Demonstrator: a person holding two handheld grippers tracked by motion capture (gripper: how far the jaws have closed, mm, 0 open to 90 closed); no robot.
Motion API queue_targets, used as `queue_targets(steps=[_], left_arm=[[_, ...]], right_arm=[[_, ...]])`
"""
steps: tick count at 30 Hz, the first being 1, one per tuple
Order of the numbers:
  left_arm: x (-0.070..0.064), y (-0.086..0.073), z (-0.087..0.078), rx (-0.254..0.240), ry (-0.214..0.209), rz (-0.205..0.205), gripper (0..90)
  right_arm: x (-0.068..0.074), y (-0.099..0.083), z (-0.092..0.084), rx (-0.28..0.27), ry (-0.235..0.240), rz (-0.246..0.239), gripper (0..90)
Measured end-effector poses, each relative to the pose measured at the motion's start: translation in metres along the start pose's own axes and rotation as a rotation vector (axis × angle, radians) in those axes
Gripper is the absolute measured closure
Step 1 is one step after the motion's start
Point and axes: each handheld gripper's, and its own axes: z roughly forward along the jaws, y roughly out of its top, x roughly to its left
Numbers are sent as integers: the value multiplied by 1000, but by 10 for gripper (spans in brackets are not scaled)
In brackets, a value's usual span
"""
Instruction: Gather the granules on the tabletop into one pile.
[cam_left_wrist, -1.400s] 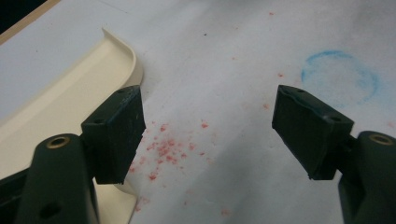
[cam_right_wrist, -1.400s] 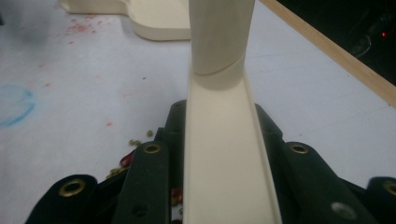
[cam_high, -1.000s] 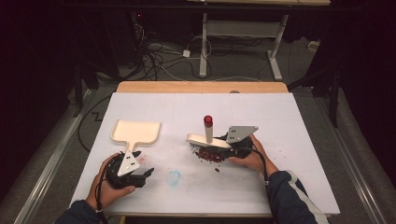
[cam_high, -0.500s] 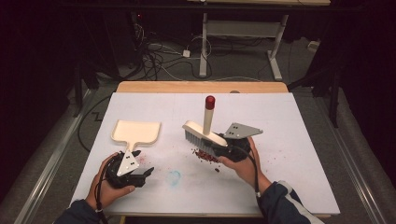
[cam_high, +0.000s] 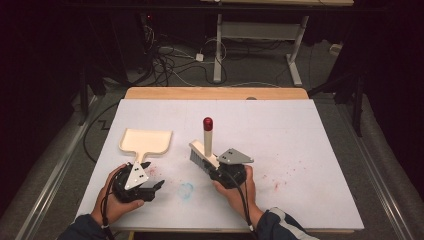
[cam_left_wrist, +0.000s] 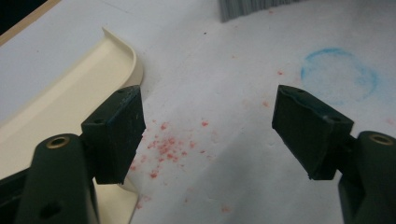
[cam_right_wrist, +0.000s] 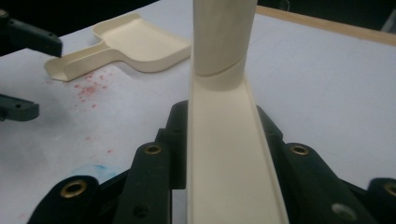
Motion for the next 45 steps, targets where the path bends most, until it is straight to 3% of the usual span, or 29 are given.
queue_targets(steps=[5, 7, 9, 12, 15, 17, 18, 22, 24, 26, 31, 36, 42, 45], left_arm=[[-2, 0, 0, 3, -4, 4, 244], [-2, 1, 0, 5, -5, 9, 244], [-3, 1, 0, 2, -7, 9, 244], [-3, 1, 1, 2, -8, 8, 244], [-2, 1, 0, 5, -8, 9, 244], [-2, 1, 0, 5, -7, 9, 244], [-2, 1, 0, 4, -6, 9, 244], [-1, 1, -1, 1, -1, 2, 244], [-1, 1, 0, 5, 0, 4, 244], [-1, 2, 0, 2, -1, 3, 244], [-2, 3, 3, 7, -10, 13, 244], [-3, 3, 5, 8, -16, 12, 244], [-3, 3, 5, 10, -19, 8, 244], [-3, 3, 5, 10, -18, 7, 244]], right_arm=[[-18, -5, -12, 19, -32, 42, 678], [-21, -5, -19, 18, -7, 66, 678], [-23, -1, -25, 1, -6, 34, 677], [-31, 6, -40, -51, 70, 11, 677], [-37, 12, -53, -77, 158, -80, 677], [-40, 13, -61, -77, 244, -138, 677], [-41, 12, -64, -64, 293, -167, 677], [-43, -1, -70, -2, 409, -291, 676], [-46, -12, -67, 33, 470, -326, 676], [-48, -19, -64, 50, 500, -346, 676], [-62, -22, -51, 20, 504, -415, 676], [-79, -13, -34, 5, 505, -427, 676], [-86, -5, -20, -6, 500, -404, 677], [-84, 1, -20, -7, 451, -423, 677]])
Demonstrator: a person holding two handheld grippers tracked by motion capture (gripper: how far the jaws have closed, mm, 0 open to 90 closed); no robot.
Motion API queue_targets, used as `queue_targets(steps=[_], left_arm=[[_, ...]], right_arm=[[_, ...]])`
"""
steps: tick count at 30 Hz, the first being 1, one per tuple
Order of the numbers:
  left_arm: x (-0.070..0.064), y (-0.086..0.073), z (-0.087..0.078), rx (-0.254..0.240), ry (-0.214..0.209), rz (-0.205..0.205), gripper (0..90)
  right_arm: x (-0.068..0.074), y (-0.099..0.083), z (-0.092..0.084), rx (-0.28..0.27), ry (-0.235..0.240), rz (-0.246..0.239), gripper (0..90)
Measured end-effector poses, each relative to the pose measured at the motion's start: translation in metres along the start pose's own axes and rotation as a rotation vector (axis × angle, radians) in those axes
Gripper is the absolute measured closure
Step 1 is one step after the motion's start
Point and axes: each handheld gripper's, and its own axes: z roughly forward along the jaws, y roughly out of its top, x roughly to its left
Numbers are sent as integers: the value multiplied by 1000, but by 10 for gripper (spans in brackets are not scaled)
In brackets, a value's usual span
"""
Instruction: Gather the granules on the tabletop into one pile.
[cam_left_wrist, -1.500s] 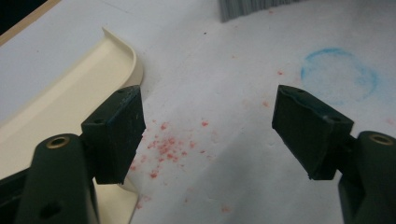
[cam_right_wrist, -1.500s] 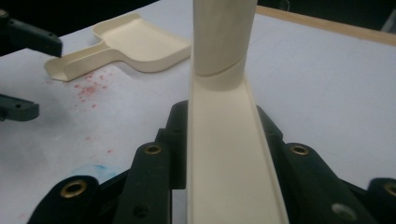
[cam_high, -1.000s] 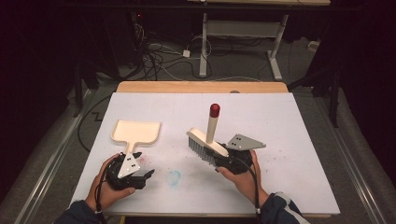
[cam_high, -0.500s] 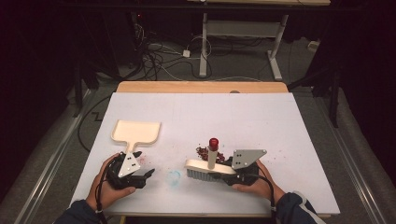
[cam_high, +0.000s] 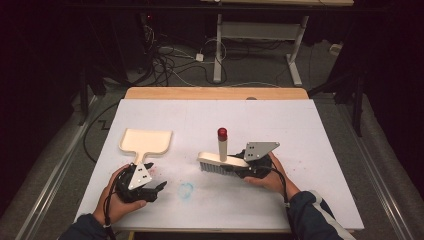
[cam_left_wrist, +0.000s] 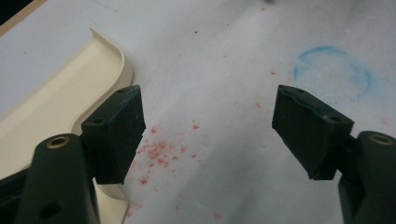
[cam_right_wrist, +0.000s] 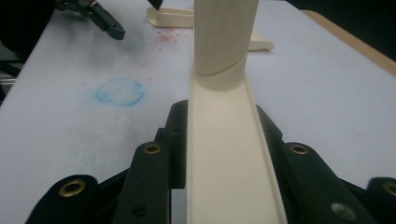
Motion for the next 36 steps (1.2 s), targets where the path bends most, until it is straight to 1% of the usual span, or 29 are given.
queue_targets(steps=[2, 3, 5, 7, 9, 12, 14, 15, 17, 19, 21, 23, 27, 28, 30, 31, 33, 36], left_arm=[[0, 0, 0, 2, 2, 1, 244], [1, 0, -1, 1, 1, -1, 244], [1, 0, -1, -3, 3, -6, 244], [1, -1, 0, -4, 3, -8, 244], [2, -1, 0, 1, 2, -6, 244], [2, 0, 1, 1, -1, -10, 244], [2, 0, 2, 3, -4, -10, 245], [3, 0, 3, -2, 0, -2, 244], [3, 0, 3, 1, -2, -1, 244], [3, 0, 3, 6, -4, 0, 244], [4, -1, 4, 7, -5, 0, 244], [3, -1, 4, 8, -5, 0, 244], [3, -1, 3, 7, -3, 0, 244], [3, -1, 2, 8, -2, 0, 244], [3, -1, 2, 8, -1, 0, 244], [3, 0, 2, 7, -1, 2, 244], [2, 0, 2, 6, -2, 4, 244], [2, 0, 2, 6, -2, 5, 244]], right_arm=[[-3, 4, -3, -32, -5, 13, 677], [-5, 6, -4, -39, -23, 19, 677], [-9, 9, -7, -65, -35, 23, 677], [-15, 12, -7, -75, -75, 36, 677], [-23, 13, -6, -79, -114, 53, 677], [-35, 12, 1, -71, -157, 68, 677], [-42, 11, 9, -50, -186, 67, 678], [-44, 9, 13, -35, -202, 60, 677], [-48, 5, 19, -13, -211, 63, 677], [-50, 0, 26, 10, -198, 68, 678], [-50, -2, 27, 4, -174, 69, 678], [-47, -1, 26, 2, -147, 58, 678], [-35, -4, 22, 8, -84, 3, 677], [-31, -4, 20, 11, -81, -12, 677], [-28, -5, 17, 16, -80, -27, 677], [-26, -5, 14, 18, -91, -35, 677], [-25, -6, 10, 6, -86, -34, 677], [-24, -5, 4, -10, -129, -27, 678]])
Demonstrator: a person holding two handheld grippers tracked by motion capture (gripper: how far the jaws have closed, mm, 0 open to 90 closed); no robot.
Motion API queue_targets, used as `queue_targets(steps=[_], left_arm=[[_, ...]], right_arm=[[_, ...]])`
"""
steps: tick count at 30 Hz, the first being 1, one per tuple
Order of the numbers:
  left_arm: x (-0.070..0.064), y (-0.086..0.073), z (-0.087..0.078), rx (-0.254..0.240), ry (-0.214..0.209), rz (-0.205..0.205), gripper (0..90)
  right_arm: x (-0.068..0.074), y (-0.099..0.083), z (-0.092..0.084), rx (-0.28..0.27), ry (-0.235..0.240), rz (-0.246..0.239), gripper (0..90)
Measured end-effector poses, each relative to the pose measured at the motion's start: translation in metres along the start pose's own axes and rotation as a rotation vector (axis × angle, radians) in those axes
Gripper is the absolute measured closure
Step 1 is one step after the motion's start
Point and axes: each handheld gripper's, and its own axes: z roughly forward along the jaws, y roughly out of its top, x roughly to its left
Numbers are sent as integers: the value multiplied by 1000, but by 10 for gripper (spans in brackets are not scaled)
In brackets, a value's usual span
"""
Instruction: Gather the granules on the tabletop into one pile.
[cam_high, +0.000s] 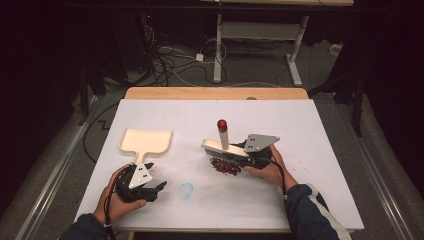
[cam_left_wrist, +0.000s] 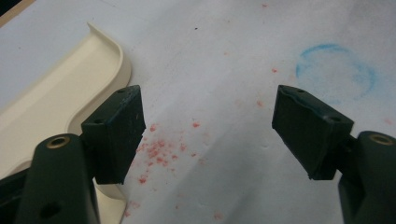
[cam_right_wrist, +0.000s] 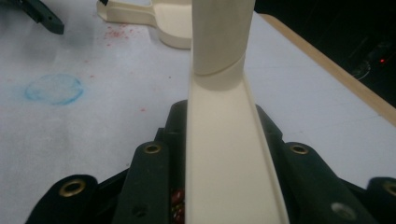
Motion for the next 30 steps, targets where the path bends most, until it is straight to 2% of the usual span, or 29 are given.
queue_targets(steps=[4, 8, 10, 14, 15, 19, 22, 26, 30], left_arm=[[1, 0, -1, -4, 4, 4, 244], [1, 0, -3, -13, 11, 6, 244], [1, 0, -4, -18, 18, 3, 244], [0, 0, -7, -17, 21, 2, 244], [0, 0, -8, -21, 23, 2, 244], [0, 0, -10, -25, 30, 8, 244], [0, 1, -10, -28, 32, 6, 244], [1, 1, -10, -30, 33, 6, 244], [0, 2, -10, -31, 32, 5, 244]], right_arm=[[-1, 3, -10, -16, -58, 14, 677], [1, 7, -25, 5, -115, 15, 677], [3, 9, -38, 3, -119, 23, 677], [9, 15, -63, 24, -166, 48, 677], [11, 16, -70, 33, -187, 60, 677], [20, 17, -102, 61, -219, 126, 676], [28, 16, -122, 79, -225, 143, 676], [38, 11, -146, 101, -225, 198, 676], [47, 7, -166, 137, -204, 236, 675]])
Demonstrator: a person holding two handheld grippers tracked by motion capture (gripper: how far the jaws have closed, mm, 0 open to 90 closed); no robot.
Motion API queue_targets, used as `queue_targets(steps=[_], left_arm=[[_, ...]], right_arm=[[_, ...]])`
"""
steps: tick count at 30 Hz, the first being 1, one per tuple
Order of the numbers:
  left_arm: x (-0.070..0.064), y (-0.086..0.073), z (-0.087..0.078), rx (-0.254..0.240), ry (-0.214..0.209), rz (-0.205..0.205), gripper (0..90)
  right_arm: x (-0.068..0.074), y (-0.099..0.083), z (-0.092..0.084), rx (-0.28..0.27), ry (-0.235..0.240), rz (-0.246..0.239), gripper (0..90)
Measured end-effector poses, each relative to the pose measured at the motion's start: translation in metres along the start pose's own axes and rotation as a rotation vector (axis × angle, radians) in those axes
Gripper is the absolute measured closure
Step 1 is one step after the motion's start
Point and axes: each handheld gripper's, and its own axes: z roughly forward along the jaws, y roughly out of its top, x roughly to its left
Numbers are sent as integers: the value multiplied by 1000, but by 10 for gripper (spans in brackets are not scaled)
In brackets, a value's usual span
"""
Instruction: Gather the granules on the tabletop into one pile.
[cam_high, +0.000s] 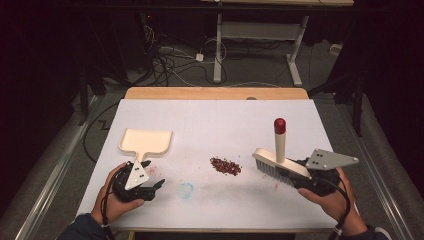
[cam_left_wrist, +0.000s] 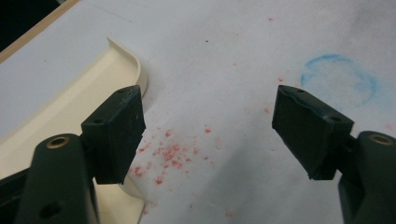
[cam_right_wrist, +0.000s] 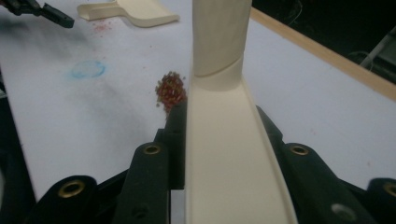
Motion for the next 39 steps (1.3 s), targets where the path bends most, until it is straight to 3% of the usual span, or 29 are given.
queue_targets(steps=[3, 6, 13, 18, 24, 29, 32, 33, 34, 36, 39], left_arm=[[0, 0, 0, -1, -2, 0, 244], [0, 0, 0, 0, -2, -1, 244], [-1, 1, 0, 1, -6, 2, 244], [-1, 0, 2, 10, -15, 3, 244], [-3, 1, 5, 30, -28, 16, 244], [-3, 1, 7, 36, -34, 14, 244], [-4, 0, 8, 40, -35, 12, 244], [-4, 0, 8, 41, -37, 12, 244], [-4, 0, 8, 42, -39, 13, 244], [-4, 0, 9, 48, -42, 16, 244], [-4, 0, 9, 49, -43, 16, 244]], right_arm=[[2, -6, -9, 23, 20, 26, 673], [4, -11, -14, 49, 73, 72, 672], [-2, -27, 2, 101, 143, 187, 673], [-17, -32, 18, 140, 145, 239, 673], [-49, -35, 30, 169, 136, 282, 649], [-75, -38, 41, 213, 104, 302, 535], [-90, -41, 42, 185, 90, 342, 467], [-94, -41, 42, 183, 71, 349, 442], [-99, -41, 41, 184, 51, 347, 500], [-105, -43, 40, 197, -27, 332, 511], [-117, -49, 45, 228, -92, 381, 530]])
